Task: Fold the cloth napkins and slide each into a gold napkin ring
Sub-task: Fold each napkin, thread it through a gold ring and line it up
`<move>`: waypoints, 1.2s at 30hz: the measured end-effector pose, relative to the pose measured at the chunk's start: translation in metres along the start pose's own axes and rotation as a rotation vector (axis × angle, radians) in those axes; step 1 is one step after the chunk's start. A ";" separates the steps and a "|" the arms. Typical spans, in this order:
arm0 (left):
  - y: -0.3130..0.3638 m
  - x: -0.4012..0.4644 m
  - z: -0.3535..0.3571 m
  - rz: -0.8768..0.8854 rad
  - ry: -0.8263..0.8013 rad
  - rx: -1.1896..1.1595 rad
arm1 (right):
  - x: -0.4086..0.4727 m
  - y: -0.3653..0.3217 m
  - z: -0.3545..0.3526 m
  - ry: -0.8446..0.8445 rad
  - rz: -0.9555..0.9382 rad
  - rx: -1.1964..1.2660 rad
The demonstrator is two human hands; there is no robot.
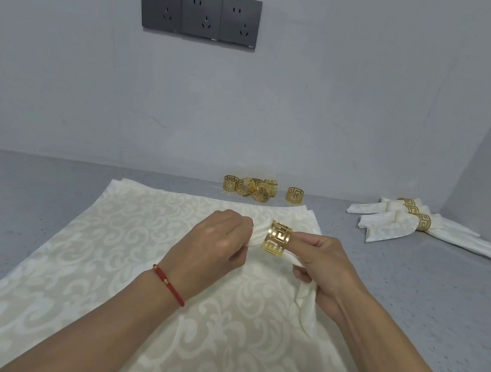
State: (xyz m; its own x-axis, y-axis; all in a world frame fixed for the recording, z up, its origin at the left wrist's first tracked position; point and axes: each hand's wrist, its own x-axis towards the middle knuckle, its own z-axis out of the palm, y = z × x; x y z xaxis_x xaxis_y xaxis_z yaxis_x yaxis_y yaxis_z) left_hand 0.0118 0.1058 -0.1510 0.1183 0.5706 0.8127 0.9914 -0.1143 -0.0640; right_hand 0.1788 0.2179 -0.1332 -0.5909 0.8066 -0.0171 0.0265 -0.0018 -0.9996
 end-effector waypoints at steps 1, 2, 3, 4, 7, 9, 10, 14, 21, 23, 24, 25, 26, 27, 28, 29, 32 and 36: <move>-0.001 0.000 0.000 -0.104 -0.047 -0.045 | -0.001 0.000 0.003 0.012 -0.008 0.001; 0.000 -0.001 -0.001 -0.206 -0.117 -0.100 | -0.002 0.000 0.005 0.019 -0.020 -0.007; 0.001 -0.001 -0.002 -0.281 -0.195 -0.160 | -0.004 0.000 0.007 0.022 -0.036 -0.023; 0.002 -0.001 -0.003 -0.320 -0.254 -0.222 | -0.004 0.002 0.009 0.008 -0.057 -0.043; 0.005 0.004 -0.007 -0.336 -0.340 -0.359 | -0.005 0.001 0.010 -0.023 -0.116 -0.080; 0.007 0.008 -0.008 -0.312 -0.355 -0.395 | -0.005 0.003 0.011 -0.047 -0.163 -0.132; 0.007 0.009 -0.008 -0.313 -0.358 -0.418 | -0.004 0.004 0.011 -0.063 -0.174 -0.150; 0.001 0.007 -0.014 -0.529 -0.351 -0.617 | -0.007 0.001 0.010 -0.093 -0.166 -0.099; -0.008 0.004 -0.024 -0.624 -0.368 -0.649 | -0.006 -0.006 -0.002 -0.012 -0.244 -0.367; -0.008 0.005 -0.024 -0.596 -0.352 -0.576 | -0.006 -0.006 -0.005 -0.013 -0.403 -0.690; -0.008 0.006 -0.025 -0.580 -0.348 -0.559 | -0.007 -0.005 -0.004 -0.040 -0.460 -0.781; -0.008 0.006 -0.025 -0.563 -0.345 -0.558 | -0.008 -0.005 -0.002 -0.075 -0.484 -0.811; -0.008 0.006 -0.026 -0.546 -0.343 -0.562 | -0.008 -0.004 0.000 -0.089 -0.505 -0.814; -0.007 0.007 -0.028 -0.542 -0.330 -0.571 | -0.007 -0.003 0.001 -0.083 -0.537 -0.804; -0.007 0.008 -0.031 -0.567 -0.314 -0.599 | -0.006 -0.002 0.001 -0.068 -0.569 -0.784; -0.007 0.009 -0.034 -0.615 -0.304 -0.652 | -0.005 -0.004 0.000 -0.052 -0.581 -0.746; -0.011 0.012 -0.039 -0.694 -0.357 -0.843 | -0.007 -0.010 -0.005 -0.024 -0.546 -0.633; -0.007 0.012 -0.040 -0.716 -0.394 -0.937 | -0.009 -0.012 -0.004 -0.017 -0.499 -0.643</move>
State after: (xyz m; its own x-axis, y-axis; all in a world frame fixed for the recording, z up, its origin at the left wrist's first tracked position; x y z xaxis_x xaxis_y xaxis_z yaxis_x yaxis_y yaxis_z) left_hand 0.0036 0.0806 -0.1175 -0.2629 0.9306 0.2547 0.4369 -0.1206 0.8914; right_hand 0.1872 0.2130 -0.1212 -0.6675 0.6133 0.4223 0.2110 0.6997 -0.6826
